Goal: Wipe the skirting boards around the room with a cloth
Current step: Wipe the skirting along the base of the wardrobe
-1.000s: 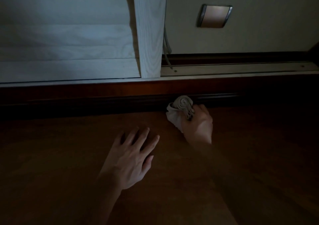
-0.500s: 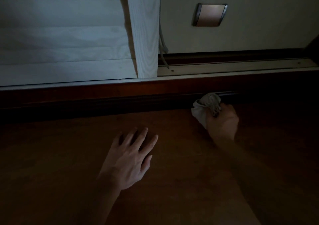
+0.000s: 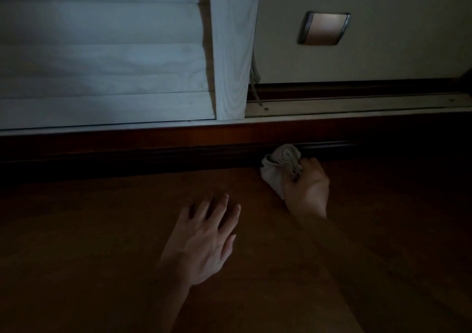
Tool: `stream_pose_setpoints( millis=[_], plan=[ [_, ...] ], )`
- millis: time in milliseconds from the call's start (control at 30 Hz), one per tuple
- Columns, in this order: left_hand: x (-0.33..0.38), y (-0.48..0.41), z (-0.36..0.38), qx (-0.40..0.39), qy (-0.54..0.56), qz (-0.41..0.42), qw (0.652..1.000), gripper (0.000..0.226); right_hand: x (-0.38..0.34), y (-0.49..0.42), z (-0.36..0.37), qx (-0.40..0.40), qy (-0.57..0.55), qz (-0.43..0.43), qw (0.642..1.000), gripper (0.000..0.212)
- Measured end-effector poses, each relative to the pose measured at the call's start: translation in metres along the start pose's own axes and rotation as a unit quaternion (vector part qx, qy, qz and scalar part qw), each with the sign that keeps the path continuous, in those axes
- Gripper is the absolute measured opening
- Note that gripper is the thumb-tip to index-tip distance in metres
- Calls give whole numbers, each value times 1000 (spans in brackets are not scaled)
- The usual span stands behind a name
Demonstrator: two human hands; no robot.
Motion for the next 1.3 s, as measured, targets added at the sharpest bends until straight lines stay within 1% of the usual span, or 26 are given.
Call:
stream_pose_setpoints(
  millis=[133,167,200,300,367,500,567,700,800,900,967,1067,1100,1133,1200,1233,1300],
  plan=[
    [-1,-1,2,11,3,3,1000,59,12,3,-4,47,-2,63,997,19],
    [-1,-1,2,15,5,5,1000,59,10,4,-3,49,-1,74,996,18],
    [-1,-2,2,17,5,7,1000,59,5,5,-1,42,-1,68,997,18],
    [0,-2,0,20,-4,15,1000,58,-19,9,9,8,-21,-20,1000,19],
    [1,-2,-1,18,-12,17,1000,58,-23,9,10,0,-38,-43,998,21],
    [2,-5,-3,4,-17,7,1000,60,-9,1,5,-10,-33,-36,999,25],
    [4,-9,-7,4,-11,-5,1000,59,2,-5,-3,-13,-32,-29,999,24],
    [22,-25,-19,25,-7,18,999,56,50,-16,-33,17,6,12,1000,17],
    [44,-44,-29,23,12,19,999,56,76,-23,-52,42,-16,39,998,14],
    [67,-64,-32,3,37,1,999,57,71,-23,-48,17,-34,5,999,21],
    [74,-72,-32,3,24,0,1000,58,70,-23,-47,3,-60,-16,998,27],
    [79,-77,-32,-10,-9,19,1000,61,82,-24,-55,31,-61,5,998,15],
    [79,-78,-32,-14,-16,22,1000,61,84,-23,-55,41,-63,14,997,15],
    [80,-79,-32,-20,-21,23,999,62,81,-22,-54,41,-72,15,996,19],
    [81,-79,-32,-28,-29,21,999,62,68,-20,-47,16,-88,-10,996,35],
    [82,-79,-32,-30,-33,21,999,62,61,-19,-43,-3,-86,-27,996,37],
    [84,-79,-34,-38,-46,22,998,62,57,-20,-39,-28,-81,-44,995,27]
  ],
)
Point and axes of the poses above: each hand's wrist, its own y-axis away from the middle knuckle, its own z-axis out of the palm, x = y × z, the point moved 6 cm from there along -y, towards the middle knuckle, and after that the axes turned 12 degrees about -x, right-handed, at the moved point
